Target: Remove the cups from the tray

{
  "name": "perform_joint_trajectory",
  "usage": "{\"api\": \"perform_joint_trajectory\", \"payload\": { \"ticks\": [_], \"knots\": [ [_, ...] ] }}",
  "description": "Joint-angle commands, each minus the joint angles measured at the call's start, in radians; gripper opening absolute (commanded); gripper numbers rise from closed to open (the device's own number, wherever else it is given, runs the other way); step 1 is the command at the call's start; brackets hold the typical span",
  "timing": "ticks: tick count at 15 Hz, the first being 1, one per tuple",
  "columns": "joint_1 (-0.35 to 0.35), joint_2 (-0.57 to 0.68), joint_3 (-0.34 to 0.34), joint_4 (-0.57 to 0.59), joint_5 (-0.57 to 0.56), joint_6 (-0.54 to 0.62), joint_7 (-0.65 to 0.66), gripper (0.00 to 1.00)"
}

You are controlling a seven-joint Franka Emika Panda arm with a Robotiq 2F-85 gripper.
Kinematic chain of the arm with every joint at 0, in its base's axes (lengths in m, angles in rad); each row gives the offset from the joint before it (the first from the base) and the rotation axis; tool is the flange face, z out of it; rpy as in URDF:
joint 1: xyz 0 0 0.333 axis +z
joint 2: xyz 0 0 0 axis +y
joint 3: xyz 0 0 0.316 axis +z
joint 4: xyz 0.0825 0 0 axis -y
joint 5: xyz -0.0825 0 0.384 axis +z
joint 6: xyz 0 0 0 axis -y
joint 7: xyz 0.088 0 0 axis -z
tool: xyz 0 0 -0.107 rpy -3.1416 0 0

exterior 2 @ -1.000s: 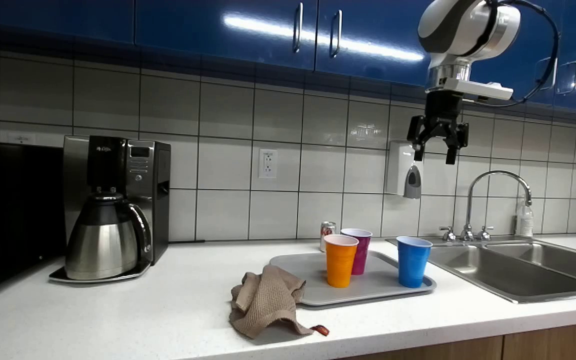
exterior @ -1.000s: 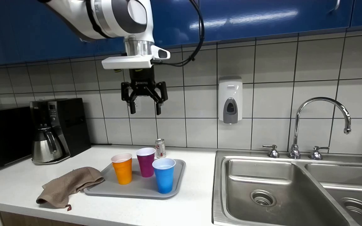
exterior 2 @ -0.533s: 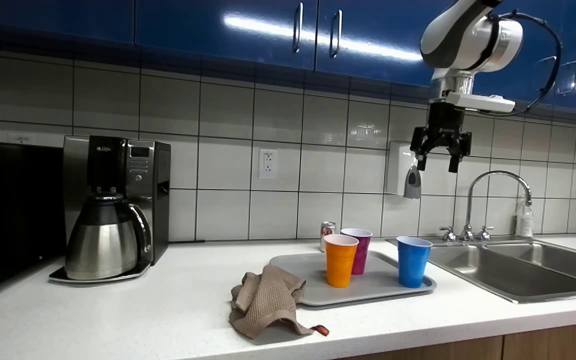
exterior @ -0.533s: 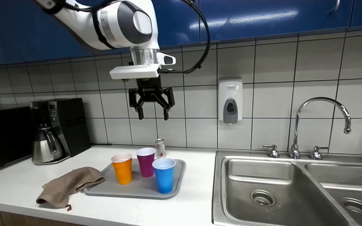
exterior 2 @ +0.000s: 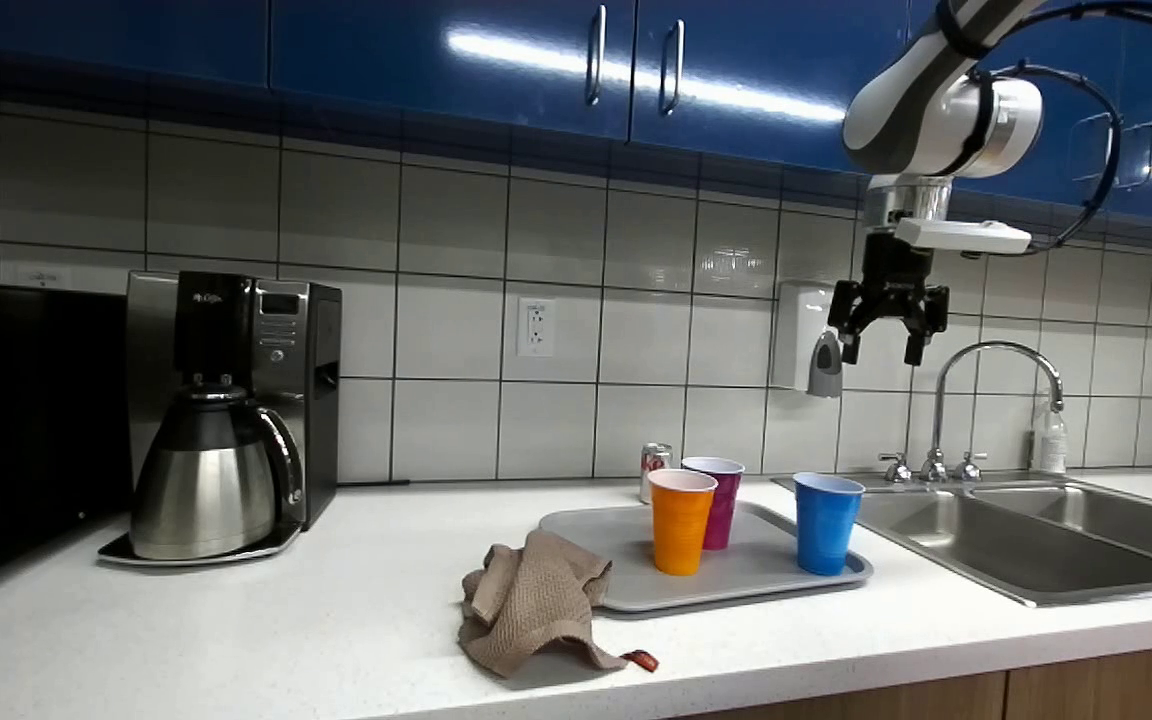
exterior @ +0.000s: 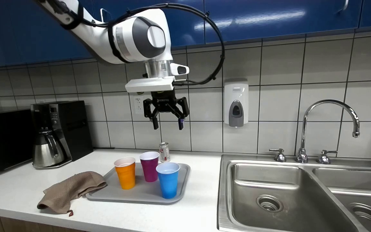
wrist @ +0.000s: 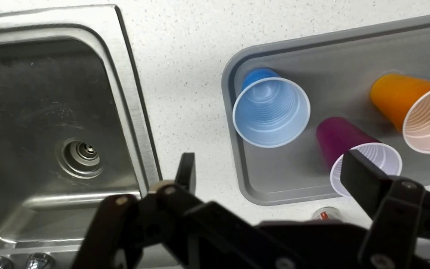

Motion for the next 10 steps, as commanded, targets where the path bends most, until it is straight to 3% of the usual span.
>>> {"api": "perform_joint_trajectory", "payload": {
  "ticks": [1,10],
  "knots": [
    [-0.018,0.034,-0.002,-0.004,-0.014,0.067,-0.002,1.00],
    [-0.017,0.152,-0.006,0.013,0.002,0.158,-0.010,1.00]
  ]
}}
